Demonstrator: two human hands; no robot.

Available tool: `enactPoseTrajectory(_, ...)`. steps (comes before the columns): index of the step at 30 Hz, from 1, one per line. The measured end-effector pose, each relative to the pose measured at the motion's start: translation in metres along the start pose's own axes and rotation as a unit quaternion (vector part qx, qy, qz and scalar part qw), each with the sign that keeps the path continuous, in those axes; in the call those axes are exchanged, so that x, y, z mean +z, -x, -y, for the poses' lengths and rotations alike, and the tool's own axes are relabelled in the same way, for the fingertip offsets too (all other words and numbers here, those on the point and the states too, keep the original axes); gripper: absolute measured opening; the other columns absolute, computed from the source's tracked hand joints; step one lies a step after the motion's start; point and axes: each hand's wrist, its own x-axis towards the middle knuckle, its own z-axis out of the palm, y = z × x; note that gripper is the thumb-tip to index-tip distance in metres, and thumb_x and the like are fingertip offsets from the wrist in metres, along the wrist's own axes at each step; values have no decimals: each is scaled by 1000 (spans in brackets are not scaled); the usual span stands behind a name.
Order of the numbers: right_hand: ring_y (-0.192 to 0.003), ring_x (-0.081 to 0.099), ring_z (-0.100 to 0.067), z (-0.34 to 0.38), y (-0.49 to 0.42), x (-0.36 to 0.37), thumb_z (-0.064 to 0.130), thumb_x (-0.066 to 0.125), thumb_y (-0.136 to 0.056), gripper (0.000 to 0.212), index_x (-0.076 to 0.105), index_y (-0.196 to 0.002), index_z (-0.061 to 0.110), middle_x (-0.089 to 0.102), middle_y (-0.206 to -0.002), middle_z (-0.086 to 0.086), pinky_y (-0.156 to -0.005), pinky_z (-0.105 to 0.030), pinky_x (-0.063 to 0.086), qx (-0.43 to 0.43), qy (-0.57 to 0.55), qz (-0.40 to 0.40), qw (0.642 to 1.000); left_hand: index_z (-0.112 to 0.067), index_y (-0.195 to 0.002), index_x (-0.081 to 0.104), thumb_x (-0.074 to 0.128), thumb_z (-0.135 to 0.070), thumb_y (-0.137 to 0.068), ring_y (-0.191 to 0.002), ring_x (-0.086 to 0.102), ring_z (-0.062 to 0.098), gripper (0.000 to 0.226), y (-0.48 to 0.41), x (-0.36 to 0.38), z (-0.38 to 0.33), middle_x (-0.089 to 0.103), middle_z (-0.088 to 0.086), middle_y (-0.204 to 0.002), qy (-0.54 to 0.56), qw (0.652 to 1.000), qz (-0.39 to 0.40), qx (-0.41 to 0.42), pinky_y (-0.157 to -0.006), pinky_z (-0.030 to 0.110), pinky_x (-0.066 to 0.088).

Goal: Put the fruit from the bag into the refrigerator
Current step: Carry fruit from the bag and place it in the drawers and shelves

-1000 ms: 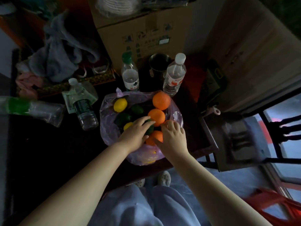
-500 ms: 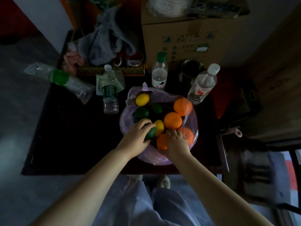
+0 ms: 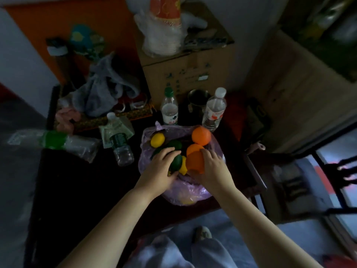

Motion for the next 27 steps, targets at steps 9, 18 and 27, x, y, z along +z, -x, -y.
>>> enactPoseTrajectory(9, -121, 47, -23, 64, 82, -20, 44, 76, -72, 82, 38, -139, 17, 41, -137, -2, -94, -32, 44, 115, -91, -257, 955, -22, -137, 45, 68, -17, -82, -133, 33, 12, 60, 11, -59, -21, 37, -4, -143, 8, 979, 5, 202, -105, 27, 34)
enactPoseTrajectory(18, -125, 42, -19, 118, 212, -79, 40, 76, -73, 79, 37, -139, 18, 39, -140, -1, -99, -27, 39, 191, -18, -461, 867, -18, -136, 46, 69, -16, -79, -131, 36, 15, 61, 63, -96, -131, 41, 0, -141, 44, 913, -18, 405, -108, 26, 30)
enactPoseTrajectory(27, -121, 44, -17, 189, 421, -118, 41, 65, -74, 73, 39, -135, 10, 43, -134, -4, -102, -14, 30, 255, 95, -595, 756, -15, -132, 49, 67, -14, -77, -129, 40, 18, 58, 211, -107, -245, 43, 4, -139, 140, 817, 14, 559, -108, 23, 31)
